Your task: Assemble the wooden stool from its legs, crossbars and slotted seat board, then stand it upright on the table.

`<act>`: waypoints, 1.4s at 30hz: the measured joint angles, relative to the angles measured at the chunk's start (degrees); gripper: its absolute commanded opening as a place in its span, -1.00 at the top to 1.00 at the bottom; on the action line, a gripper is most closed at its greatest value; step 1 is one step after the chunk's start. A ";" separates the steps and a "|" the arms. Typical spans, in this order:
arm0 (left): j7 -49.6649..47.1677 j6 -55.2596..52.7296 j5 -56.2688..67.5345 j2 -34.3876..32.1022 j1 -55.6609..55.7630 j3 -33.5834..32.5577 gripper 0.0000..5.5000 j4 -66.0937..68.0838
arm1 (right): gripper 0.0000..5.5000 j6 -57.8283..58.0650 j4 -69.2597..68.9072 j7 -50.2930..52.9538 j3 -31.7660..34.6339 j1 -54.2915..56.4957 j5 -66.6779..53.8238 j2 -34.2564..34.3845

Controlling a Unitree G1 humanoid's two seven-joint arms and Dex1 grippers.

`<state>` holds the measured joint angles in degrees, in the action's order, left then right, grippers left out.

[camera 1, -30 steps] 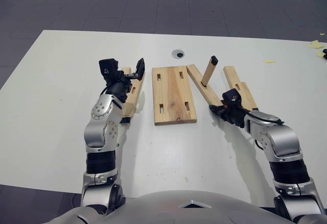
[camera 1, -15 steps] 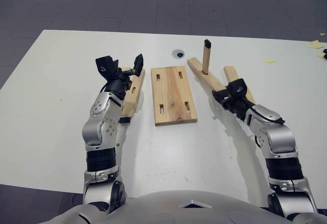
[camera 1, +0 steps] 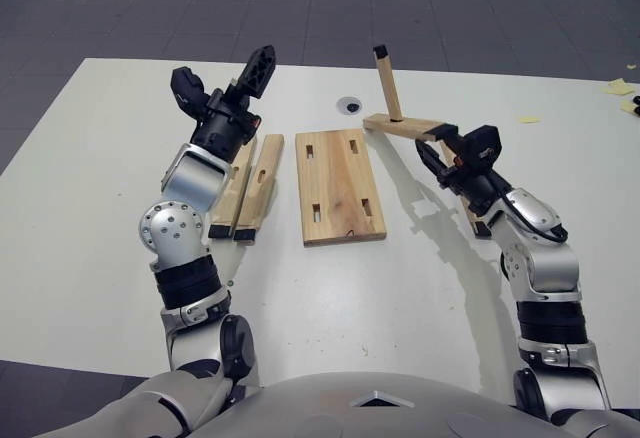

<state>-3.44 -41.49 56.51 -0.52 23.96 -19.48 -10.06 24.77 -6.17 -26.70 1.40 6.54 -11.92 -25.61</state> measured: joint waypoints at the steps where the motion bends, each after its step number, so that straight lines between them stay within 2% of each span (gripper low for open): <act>1: 0.00 -0.01 -0.52 -0.11 -0.53 0.63 -0.96 0.00 | 0.24 2.31 0.29 -0.51 -0.64 -1.71 1.06 -1.62; 3: 0.03 0.00 -1.06 -0.30 -2.04 1.33 -0.96 -0.05 | 0.24 6.49 0.19 -2.24 -1.49 -5.19 1.61 -4.84; 4: 0.02 0.01 -1.38 -0.33 -2.54 1.57 -0.96 -0.03 | 0.11 7.93 -0.90 -2.97 -1.62 -5.43 1.62 -6.07; 8: 0.07 0.21 -2.19 -0.28 -3.79 2.11 -0.96 -0.26 | -0.11 13.22 -4.18 -4.91 -2.84 -4.59 1.55 -8.23; 17: 0.08 1.45 -2.54 0.81 -4.62 2.73 -0.96 -0.33 | -0.62 22.80 -4.92 -5.86 -5.05 6.73 1.51 -8.37; 25: 0.16 2.07 -3.47 1.06 -5.50 3.15 -0.96 -0.33 | -0.19 29.47 -4.06 -4.62 -7.31 6.46 1.74 -8.35; 32: 0.16 2.17 -4.70 1.00 -6.23 4.09 -0.96 -0.33 | 0.20 30.72 -4.63 -2.29 -7.48 6.06 1.77 -7.74; 42: 0.17 2.51 -5.66 1.55 -6.24 4.32 -0.96 -0.30 | 0.23 27.39 -3.64 -1.49 -7.28 6.27 2.62 -7.43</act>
<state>-3.28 -38.98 50.85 1.03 17.72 -15.16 -10.36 52.16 -9.81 -28.19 -5.88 12.81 -9.30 -33.04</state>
